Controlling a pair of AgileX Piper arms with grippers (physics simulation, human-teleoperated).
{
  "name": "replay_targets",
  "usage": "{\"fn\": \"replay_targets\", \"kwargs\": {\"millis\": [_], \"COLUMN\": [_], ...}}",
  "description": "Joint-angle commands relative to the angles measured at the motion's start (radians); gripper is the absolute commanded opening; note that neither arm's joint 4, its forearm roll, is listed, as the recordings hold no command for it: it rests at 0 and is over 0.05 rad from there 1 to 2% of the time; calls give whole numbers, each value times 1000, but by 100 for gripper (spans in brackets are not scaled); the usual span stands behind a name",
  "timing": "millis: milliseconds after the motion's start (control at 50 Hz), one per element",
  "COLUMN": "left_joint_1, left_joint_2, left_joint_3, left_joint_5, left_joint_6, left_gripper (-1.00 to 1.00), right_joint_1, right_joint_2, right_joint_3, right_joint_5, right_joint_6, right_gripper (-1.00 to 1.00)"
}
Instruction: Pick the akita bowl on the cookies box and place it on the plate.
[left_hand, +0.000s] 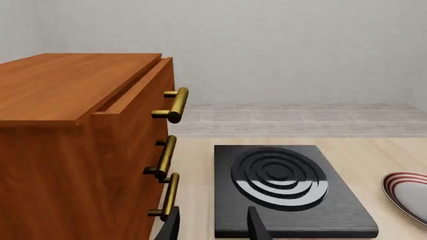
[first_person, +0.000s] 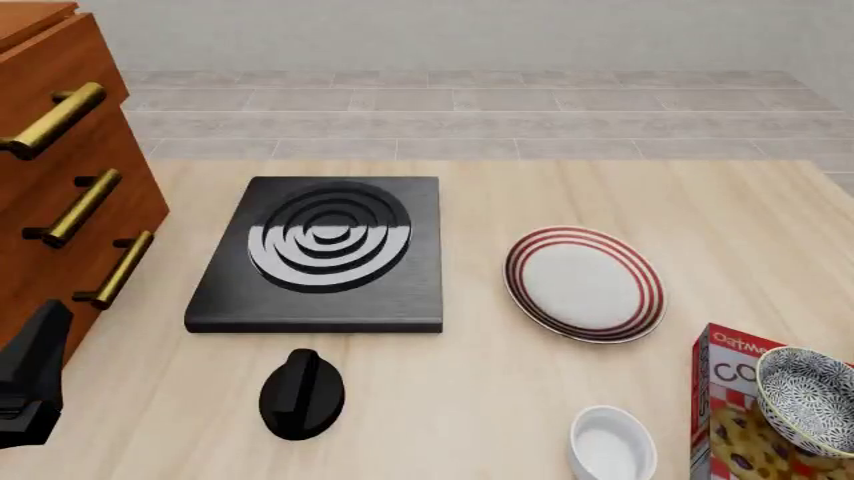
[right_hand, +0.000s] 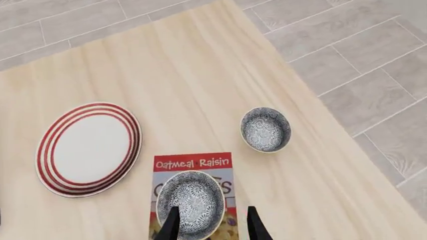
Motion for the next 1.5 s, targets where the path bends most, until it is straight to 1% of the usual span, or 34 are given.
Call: {"fn": "replay_targets", "kwargs": {"millis": [20, 200, 340, 440, 920, 1060, 1400, 1420, 1500], "left_joint_1": [0, 0, 0, 0, 0, 0, 0, 0, 0], "left_joint_2": [0, 0, 0, 0, 0, 0, 0, 0, 0], "left_joint_3": [0, 0, 0, 0, 0, 0, 0, 0, 0], "left_joint_5": [0, 0, 0, 0, 0, 0, 0, 0, 0], "left_joint_6": [0, 0, 0, 0, 0, 0, 0, 0, 0], "left_gripper": [100, 100, 100, 100, 100, 100, 100, 100, 100], "right_joint_1": [-6, 2, 5, 0, -8, -16, -36, -46, -40], "right_joint_2": [18, 54, 68, 86, 155, 150, 177, 199, 196], "right_joint_3": [44, 100, 115, 144, 239, 247, 272, 281, 288], "right_joint_5": [-49, -119, -141, -181, -309, -307, -344, -365, -367], "right_joint_6": [9, 10, 10, 15, 29, 35, 26, 3, 16], "right_gripper": [100, 100, 100, 100, 100, 100, 100, 100, 100]}}
